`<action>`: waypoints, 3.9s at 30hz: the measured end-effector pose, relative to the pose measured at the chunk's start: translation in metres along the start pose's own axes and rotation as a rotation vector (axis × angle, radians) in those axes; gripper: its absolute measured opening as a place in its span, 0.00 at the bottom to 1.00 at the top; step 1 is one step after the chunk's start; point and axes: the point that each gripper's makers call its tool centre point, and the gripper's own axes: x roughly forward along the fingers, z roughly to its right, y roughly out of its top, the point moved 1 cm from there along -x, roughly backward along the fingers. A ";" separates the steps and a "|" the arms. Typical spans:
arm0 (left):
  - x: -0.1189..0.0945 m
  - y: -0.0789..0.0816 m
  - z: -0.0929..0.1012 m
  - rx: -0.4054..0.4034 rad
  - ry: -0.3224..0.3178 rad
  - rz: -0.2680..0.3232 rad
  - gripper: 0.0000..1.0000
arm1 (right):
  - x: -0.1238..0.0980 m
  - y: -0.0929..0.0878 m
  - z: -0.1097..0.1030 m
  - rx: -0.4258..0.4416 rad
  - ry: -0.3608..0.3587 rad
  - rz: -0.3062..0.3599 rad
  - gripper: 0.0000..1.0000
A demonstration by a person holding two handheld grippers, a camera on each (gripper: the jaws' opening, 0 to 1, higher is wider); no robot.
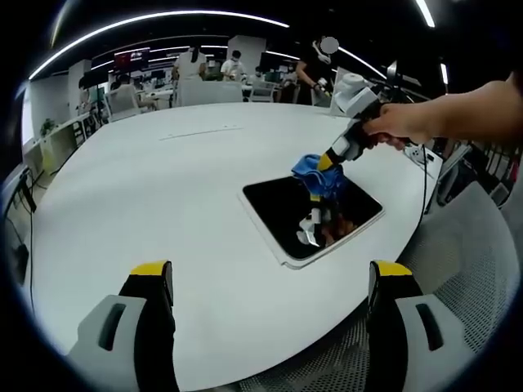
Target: Wipe the mirror surface with the cleaning cloth until all visible marks leave the cleaned area.
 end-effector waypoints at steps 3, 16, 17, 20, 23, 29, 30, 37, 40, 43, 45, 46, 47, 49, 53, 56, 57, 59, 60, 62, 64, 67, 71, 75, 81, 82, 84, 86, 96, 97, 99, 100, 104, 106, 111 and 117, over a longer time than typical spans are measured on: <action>0.000 0.000 -0.001 0.002 0.001 0.002 0.99 | 0.001 0.001 0.000 0.017 -0.007 -0.002 0.00; 0.001 0.001 0.000 -0.002 -0.004 -0.001 0.99 | -0.011 -0.019 -0.010 0.014 -0.002 0.007 0.00; 0.001 0.001 0.000 0.001 -0.004 -0.002 0.99 | -0.013 -0.022 -0.011 0.008 -0.002 0.008 0.00; 0.002 0.002 0.002 0.000 -0.013 0.000 0.99 | -0.016 -0.027 -0.012 0.005 -0.001 0.010 0.00; 0.002 0.002 0.002 -0.005 -0.017 0.004 0.99 | -0.018 -0.032 -0.014 0.006 -0.001 0.011 0.00; 0.003 0.004 0.002 -0.002 -0.021 0.012 0.99 | -0.023 -0.040 -0.017 0.019 0.005 0.013 0.00; 0.003 0.003 0.002 0.001 -0.020 0.012 0.99 | -0.024 -0.042 -0.018 0.021 0.007 0.011 0.00; 0.003 0.004 -0.001 0.005 -0.007 0.017 0.99 | -0.029 -0.052 -0.020 0.022 0.018 0.027 0.00; 0.003 0.005 -0.001 0.007 -0.008 0.020 0.99 | -0.031 -0.057 -0.022 0.025 0.024 0.029 0.00; 0.003 0.005 0.000 0.009 -0.013 0.017 0.99 | -0.034 -0.063 -0.025 0.032 0.025 0.027 0.00; 0.004 0.004 0.001 0.009 -0.019 0.012 0.99 | -0.035 -0.066 -0.026 0.027 0.026 0.029 0.00; 0.004 0.004 0.001 0.009 -0.019 0.011 0.99 | -0.036 -0.067 -0.027 0.032 0.028 0.030 0.00; 0.004 0.004 0.002 0.009 -0.020 0.011 0.99 | -0.037 -0.070 -0.027 0.040 0.032 0.031 0.00; 0.004 0.003 0.003 0.007 -0.023 0.010 0.99 | -0.039 -0.073 -0.028 0.047 0.038 0.028 0.00; 0.005 0.004 0.004 0.010 -0.028 0.010 0.99 | -0.042 -0.080 -0.028 0.060 0.041 0.013 0.00; 0.005 0.004 0.004 0.010 -0.031 0.010 0.99 | -0.044 -0.085 -0.028 0.076 0.052 0.017 0.00; 0.005 0.004 0.004 0.011 -0.032 0.011 0.99 | -0.045 -0.087 -0.029 0.080 0.053 0.016 0.00; 0.005 0.004 0.005 0.012 -0.035 0.012 0.99 | -0.046 -0.088 -0.029 0.083 0.053 0.015 0.00; 0.005 0.004 0.005 0.010 -0.036 0.011 0.99 | -0.046 -0.090 -0.029 0.087 0.053 0.014 0.00; 0.005 0.004 0.006 0.009 -0.038 0.012 0.99 | -0.048 -0.093 -0.030 0.091 0.054 0.010 0.00; 0.006 0.004 0.006 0.001 -0.044 0.011 0.99 | -0.049 -0.096 -0.031 0.094 0.057 0.004 0.00; 0.007 0.003 0.007 0.003 -0.049 0.011 0.99 | -0.051 -0.101 -0.033 0.109 0.062 -0.007 0.00; 0.007 0.003 0.008 0.004 -0.049 0.011 0.99 | -0.053 -0.106 -0.033 0.114 0.063 -0.010 0.00; 0.007 0.003 0.007 0.000 -0.045 0.012 0.99 | -0.056 -0.112 -0.036 0.080 0.056 -0.009 0.00; 0.007 0.003 0.005 -0.006 -0.038 0.013 0.99 | -0.058 -0.117 -0.037 0.071 0.059 -0.014 0.00; 0.007 0.003 0.005 -0.007 -0.037 0.014 0.99 | -0.059 -0.118 -0.038 0.073 0.060 -0.019 0.00; 0.006 0.004 0.005 -0.008 -0.035 0.015 0.99 | -0.059 -0.119 -0.038 0.064 0.060 -0.021 0.00; 0.007 0.004 0.005 -0.009 -0.035 0.015 0.99 | -0.059 -0.119 -0.038 0.065 0.062 -0.020 0.00; 0.006 0.003 0.005 -0.008 -0.034 0.013 0.99 | -0.058 -0.118 -0.038 0.037 0.053 -0.033 0.00; 0.006 0.003 0.005 -0.008 -0.034 0.012 0.99 | -0.058 -0.118 -0.038 0.039 0.054 -0.036 0.00; 0.006 0.003 0.005 -0.009 -0.035 0.010 0.99 | -0.059 -0.118 -0.038 0.037 0.054 -0.036 0.00; 0.006 0.003 0.005 -0.008 -0.035 0.011 0.99 | -0.059 -0.118 -0.037 0.034 0.051 -0.036 0.00; 0.006 0.003 0.005 -0.009 -0.036 0.010 0.99 | -0.059 -0.118 -0.034 0.042 0.054 -0.032 0.00; 0.007 0.003 0.005 -0.008 -0.037 0.010 0.99 | -0.060 -0.118 -0.031 0.041 0.050 -0.031 0.00; 0.007 0.003 0.006 -0.006 -0.040 0.009 0.99 | -0.061 -0.119 -0.028 0.038 0.046 -0.029 0.00; 0.007 0.003 0.006 -0.009 -0.039 0.012 0.99 | -0.063 -0.120 -0.022 0.042 0.044 -0.022 0.00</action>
